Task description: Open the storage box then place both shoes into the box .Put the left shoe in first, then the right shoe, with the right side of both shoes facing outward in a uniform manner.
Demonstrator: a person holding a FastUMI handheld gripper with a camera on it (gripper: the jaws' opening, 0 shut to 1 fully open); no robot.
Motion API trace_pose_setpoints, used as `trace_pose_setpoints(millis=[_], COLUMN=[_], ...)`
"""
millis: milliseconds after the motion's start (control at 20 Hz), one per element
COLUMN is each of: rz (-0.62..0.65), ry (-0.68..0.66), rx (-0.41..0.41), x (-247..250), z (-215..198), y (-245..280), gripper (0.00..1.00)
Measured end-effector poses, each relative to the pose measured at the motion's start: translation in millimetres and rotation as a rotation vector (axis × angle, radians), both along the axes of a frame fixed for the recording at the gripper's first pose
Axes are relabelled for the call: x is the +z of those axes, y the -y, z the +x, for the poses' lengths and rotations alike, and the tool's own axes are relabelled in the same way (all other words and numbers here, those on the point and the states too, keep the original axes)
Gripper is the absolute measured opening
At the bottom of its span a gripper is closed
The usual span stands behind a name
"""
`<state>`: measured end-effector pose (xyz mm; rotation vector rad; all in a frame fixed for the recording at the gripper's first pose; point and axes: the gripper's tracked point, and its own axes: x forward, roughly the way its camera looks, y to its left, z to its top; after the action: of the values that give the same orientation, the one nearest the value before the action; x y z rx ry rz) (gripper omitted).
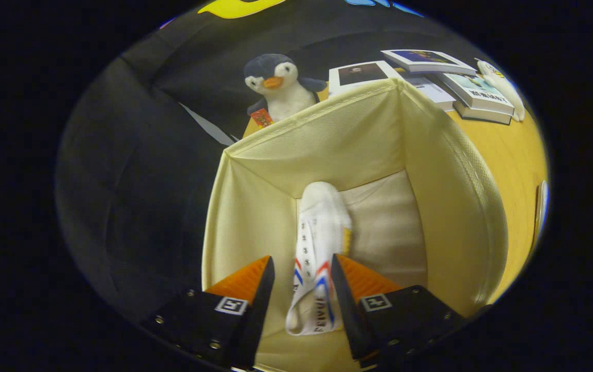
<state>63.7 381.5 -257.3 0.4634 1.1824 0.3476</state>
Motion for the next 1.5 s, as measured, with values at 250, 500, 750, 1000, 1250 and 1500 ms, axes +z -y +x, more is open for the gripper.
trace_pose_setpoints(millis=[250, 500, 750, 1000, 1250, 1500], rz=[0.027, 0.012, -0.067, -0.113, -0.208, -0.248], ry=[0.071, 0.204, 0.286, 0.262, 0.240, 0.202], rx=[0.028, 0.068, 0.042, -0.044, -0.095, -0.170], x=[38.3, 91.9, 112.3, 103.5, 86.1, 62.7], z=[-3.8, 1.1, 5.8, -0.2, -9.1, -18.7], y=[26.7, 75.4, 149.8, 228.2, 307.8, 368.8], gripper=[0.98, 0.98, 0.98, 0.98, 0.98, 0.98])
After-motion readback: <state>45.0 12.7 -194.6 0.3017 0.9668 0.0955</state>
